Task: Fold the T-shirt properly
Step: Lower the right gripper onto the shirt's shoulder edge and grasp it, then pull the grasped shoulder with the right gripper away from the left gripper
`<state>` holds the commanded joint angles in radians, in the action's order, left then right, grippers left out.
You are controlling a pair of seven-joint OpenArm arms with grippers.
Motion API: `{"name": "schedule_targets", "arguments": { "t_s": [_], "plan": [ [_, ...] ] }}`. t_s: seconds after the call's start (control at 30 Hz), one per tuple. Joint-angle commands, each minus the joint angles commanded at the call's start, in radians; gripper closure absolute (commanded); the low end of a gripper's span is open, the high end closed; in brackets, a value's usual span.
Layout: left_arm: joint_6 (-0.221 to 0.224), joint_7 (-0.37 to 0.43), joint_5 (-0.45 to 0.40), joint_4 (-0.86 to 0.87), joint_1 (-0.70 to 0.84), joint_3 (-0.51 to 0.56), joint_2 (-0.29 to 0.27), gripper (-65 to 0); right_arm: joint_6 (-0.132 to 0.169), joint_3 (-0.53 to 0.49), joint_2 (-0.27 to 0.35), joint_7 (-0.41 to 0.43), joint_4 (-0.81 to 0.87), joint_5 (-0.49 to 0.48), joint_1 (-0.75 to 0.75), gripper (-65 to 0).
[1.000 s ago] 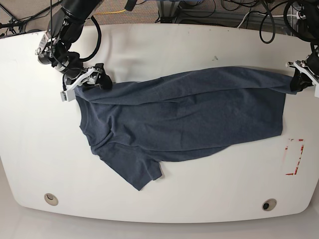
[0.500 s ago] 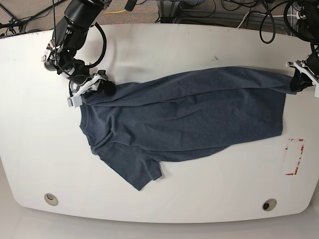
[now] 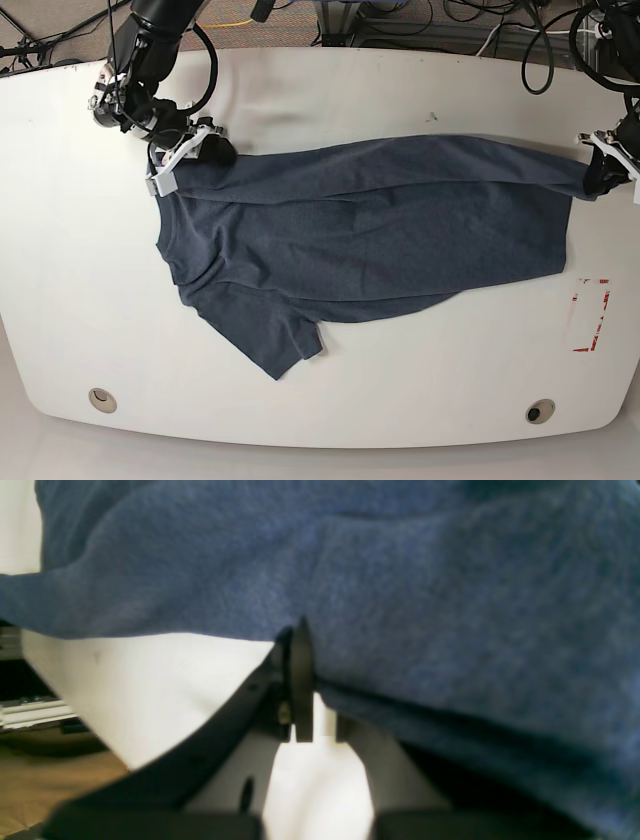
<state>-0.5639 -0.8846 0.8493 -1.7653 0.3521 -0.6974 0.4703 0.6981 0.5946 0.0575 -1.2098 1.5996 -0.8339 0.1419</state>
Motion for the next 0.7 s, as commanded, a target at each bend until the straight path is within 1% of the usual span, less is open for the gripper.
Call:
{"name": "schedule_targets", "arguments": {
  "t_s": [0.1,0.13,0.2,0.27,0.37,0.4,0.47,0.5,0.53,0.57,0.6,0.67,0.7],
  "plan": [
    [0.000,0.000,0.000,0.000,0.000,0.000,0.000,0.0,0.000,0.000,0.014,-0.029,0.041,-0.063,0.017,-5.2],
    [0.000,0.000,0.000,0.000,0.000,0.000,0.000,0.0,0.000,0.000,0.029,-0.052,0.063,-0.086,0.017,-7.5],
    [0.000,0.000,0.000,0.000,-0.002,0.000,0.000,0.0,0.000,0.002,0.041,-0.084,0.092,-0.123,0.020,-9.4],
    [0.000,0.000,0.000,-0.002,-0.002,0.000,0.000,0.0,0.000,0.003,0.051,-0.092,0.123,-0.158,0.041,-8.1],
    [0.000,0.000,0.000,-0.002,-0.002,0.000,0.000,0.0,0.000,0.002,0.075,-0.092,0.146,-0.173,0.058,-2.4],
    [0.000,0.000,0.000,-0.002,-0.002,0.000,0.000,0.0,0.000,0.002,0.081,-0.094,0.147,-0.173,0.060,-1.6],
    [0.000,0.000,0.000,-0.002,-0.002,0.000,0.000,0.0,0.000,0.002,0.092,-0.095,0.146,-0.172,0.060,-4.0],
    [0.000,0.000,0.000,-0.002,-0.002,-0.002,0.000,0.0,0.000,0.002,0.094,-0.095,0.146,-0.172,0.060,-8.1],
    [0.000,0.000,0.000,-0.002,-0.002,-0.003,0.000,0.0,0.000,0.002,0.095,-0.097,0.146,-0.172,0.060,-16.6],
    [0.000,0.000,0.000,-0.002,-0.003,-0.003,0.000,0.0,0.000,0.002,0.095,-0.097,0.146,-0.172,0.060,-22.5],
    [0.000,0.000,0.000,-0.002,-0.008,-0.002,0.000,0.0,0.000,0.002,0.095,-0.097,0.146,-0.173,0.061,-30.0],
    [0.000,0.000,0.002,-0.003,-0.020,-0.002,0.000,0.0,0.000,0.002,0.097,-0.098,0.146,-0.176,0.072,-40.4],
    [0.000,0.000,0.002,-0.003,-0.021,-0.002,0.000,0.0,0.000,0.002,0.097,-0.098,0.146,-0.176,0.077,-42.0]
  ]
}}
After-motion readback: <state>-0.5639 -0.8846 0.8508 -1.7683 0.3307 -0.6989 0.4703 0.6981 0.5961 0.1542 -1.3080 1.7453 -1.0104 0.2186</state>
